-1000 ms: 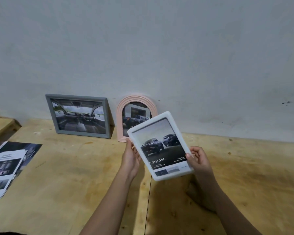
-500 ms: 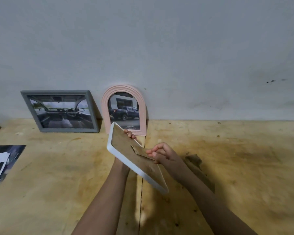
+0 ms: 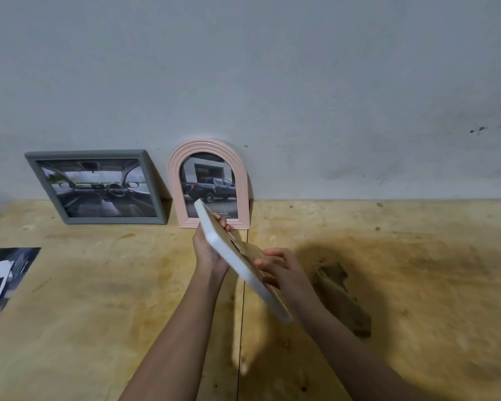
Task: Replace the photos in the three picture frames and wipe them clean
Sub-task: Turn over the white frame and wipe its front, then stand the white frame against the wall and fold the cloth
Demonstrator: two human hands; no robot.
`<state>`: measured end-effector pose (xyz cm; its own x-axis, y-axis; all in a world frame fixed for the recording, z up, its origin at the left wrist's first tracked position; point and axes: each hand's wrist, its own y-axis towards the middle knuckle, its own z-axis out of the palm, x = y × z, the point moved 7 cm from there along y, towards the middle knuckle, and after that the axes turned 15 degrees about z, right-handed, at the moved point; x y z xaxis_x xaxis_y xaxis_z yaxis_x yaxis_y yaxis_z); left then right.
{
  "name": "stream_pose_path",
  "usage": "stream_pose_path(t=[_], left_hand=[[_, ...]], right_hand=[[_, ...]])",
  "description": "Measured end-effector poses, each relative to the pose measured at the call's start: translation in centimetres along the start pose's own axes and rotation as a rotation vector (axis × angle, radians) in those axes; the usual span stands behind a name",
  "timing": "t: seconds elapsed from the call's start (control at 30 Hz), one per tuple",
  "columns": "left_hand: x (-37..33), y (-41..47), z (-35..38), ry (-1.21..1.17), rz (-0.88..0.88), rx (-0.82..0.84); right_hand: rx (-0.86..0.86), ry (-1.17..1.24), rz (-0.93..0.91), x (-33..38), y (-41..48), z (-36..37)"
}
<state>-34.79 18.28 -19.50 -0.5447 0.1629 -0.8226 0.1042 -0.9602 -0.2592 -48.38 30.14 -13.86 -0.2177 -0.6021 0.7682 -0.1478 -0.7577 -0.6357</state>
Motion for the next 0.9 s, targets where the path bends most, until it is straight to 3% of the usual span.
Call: stream_pose_path(t=[0.03, 0.27, 0.43, 0.73, 0.9], left_hand=[[-1.0, -0.4, 2.1, -0.079, 0.005, 0.039], [-1.7, -0.5, 8.8, 0.083, 0.022, 0.253], [0.0, 0.4, 13.8, 0.231, -0.006, 0.348], [5.0, 2.8, 15.9, 0.344, -0.009, 0.350], [5.5, 3.1, 14.7, 0.505, 0.119, 0.441]], right_hand=[[-0.036, 0.058, -0.030, 0.3, -0.2, -0.6], [-0.234, 0.091, -0.198, 3.3, 1.4, -5.2], [-0.175, 0.314, -0.138, 6.2, 5.2, -10.8], [-0.326, 0.252, -0.012, 5.8, 12.4, -17.0], [-0.542, 0.260, 0.050, 3.5, 13.3, -17.8]])
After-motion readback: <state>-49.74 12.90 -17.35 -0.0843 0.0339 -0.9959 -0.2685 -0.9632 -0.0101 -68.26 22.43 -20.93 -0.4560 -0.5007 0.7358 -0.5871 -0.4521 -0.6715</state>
